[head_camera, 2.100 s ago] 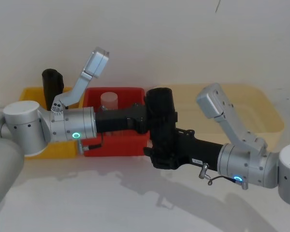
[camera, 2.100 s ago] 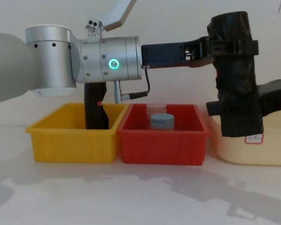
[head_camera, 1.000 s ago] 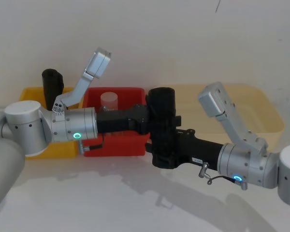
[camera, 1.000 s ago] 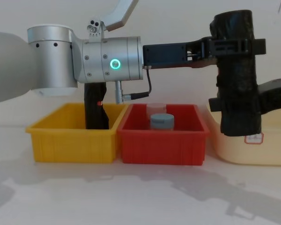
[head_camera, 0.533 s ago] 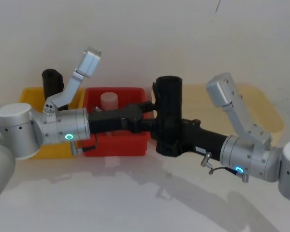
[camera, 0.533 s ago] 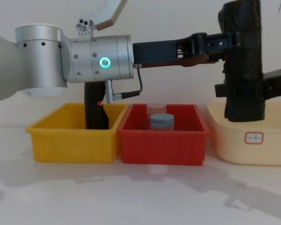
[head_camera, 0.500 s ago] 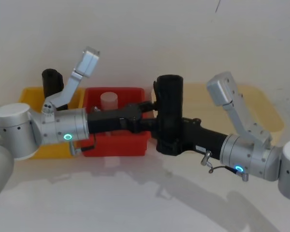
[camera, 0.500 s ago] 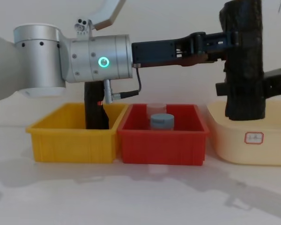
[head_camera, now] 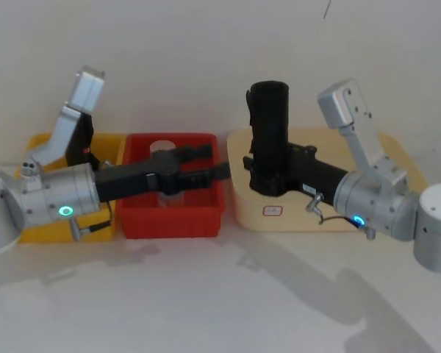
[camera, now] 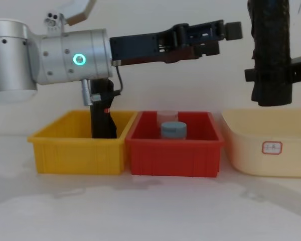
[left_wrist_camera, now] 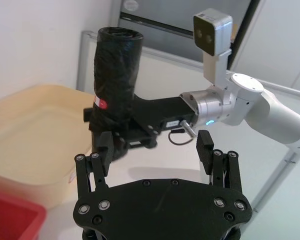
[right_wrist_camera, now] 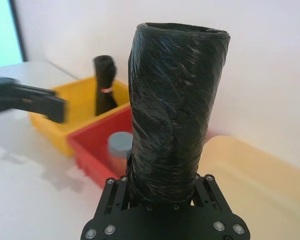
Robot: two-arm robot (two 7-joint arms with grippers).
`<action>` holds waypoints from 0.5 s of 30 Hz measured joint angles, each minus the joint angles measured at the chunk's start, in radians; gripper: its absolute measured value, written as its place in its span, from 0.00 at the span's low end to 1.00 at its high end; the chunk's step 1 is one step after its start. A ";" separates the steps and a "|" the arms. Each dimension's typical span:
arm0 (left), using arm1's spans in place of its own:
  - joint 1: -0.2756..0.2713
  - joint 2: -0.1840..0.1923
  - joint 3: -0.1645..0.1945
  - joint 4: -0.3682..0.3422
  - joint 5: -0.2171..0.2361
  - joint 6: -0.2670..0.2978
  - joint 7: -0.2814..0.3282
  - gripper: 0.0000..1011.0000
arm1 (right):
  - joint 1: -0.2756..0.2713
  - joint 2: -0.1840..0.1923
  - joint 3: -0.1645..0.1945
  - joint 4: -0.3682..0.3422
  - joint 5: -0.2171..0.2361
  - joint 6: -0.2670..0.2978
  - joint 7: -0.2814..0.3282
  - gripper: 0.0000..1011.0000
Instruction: Pick up the garbage bag with the one hand and transfer it to the other hand.
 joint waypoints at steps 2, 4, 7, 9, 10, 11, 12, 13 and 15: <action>0.016 0.016 -0.013 -0.027 -0.006 0.003 0.019 0.99 | 0.025 -0.011 -0.006 0.030 -0.017 -0.008 -0.010 0.50; 0.026 0.024 -0.021 -0.043 -0.009 0.004 0.033 0.99 | 0.041 -0.017 -0.009 0.049 -0.031 -0.013 -0.018 0.50; 0.044 0.040 -0.035 -0.073 -0.014 0.005 0.065 0.99 | 0.077 -0.033 -0.018 0.094 -0.057 -0.023 -0.032 0.50; 0.055 0.049 -0.042 -0.090 -0.015 0.005 0.084 0.99 | 0.096 -0.042 -0.023 0.118 -0.070 -0.030 -0.041 0.50; 0.066 0.057 -0.050 -0.106 -0.016 0.004 0.101 0.99 | 0.113 -0.050 -0.028 0.139 -0.086 -0.037 -0.052 0.50; 0.069 0.059 -0.052 -0.111 -0.016 0.003 0.109 0.99 | 0.124 -0.056 -0.031 0.153 -0.093 -0.040 -0.057 0.50; 0.078 0.066 -0.060 -0.126 -0.016 -0.001 0.127 0.99 | 0.129 -0.059 -0.033 0.162 -0.100 -0.042 -0.061 0.50; 0.083 0.069 -0.063 -0.133 -0.016 -0.003 0.139 0.99 | 0.138 -0.063 -0.035 0.173 -0.107 -0.045 -0.067 0.50; 0.097 0.077 -0.073 -0.153 -0.015 -0.010 0.169 0.99 | 0.164 -0.078 -0.043 0.209 -0.127 -0.053 -0.084 0.50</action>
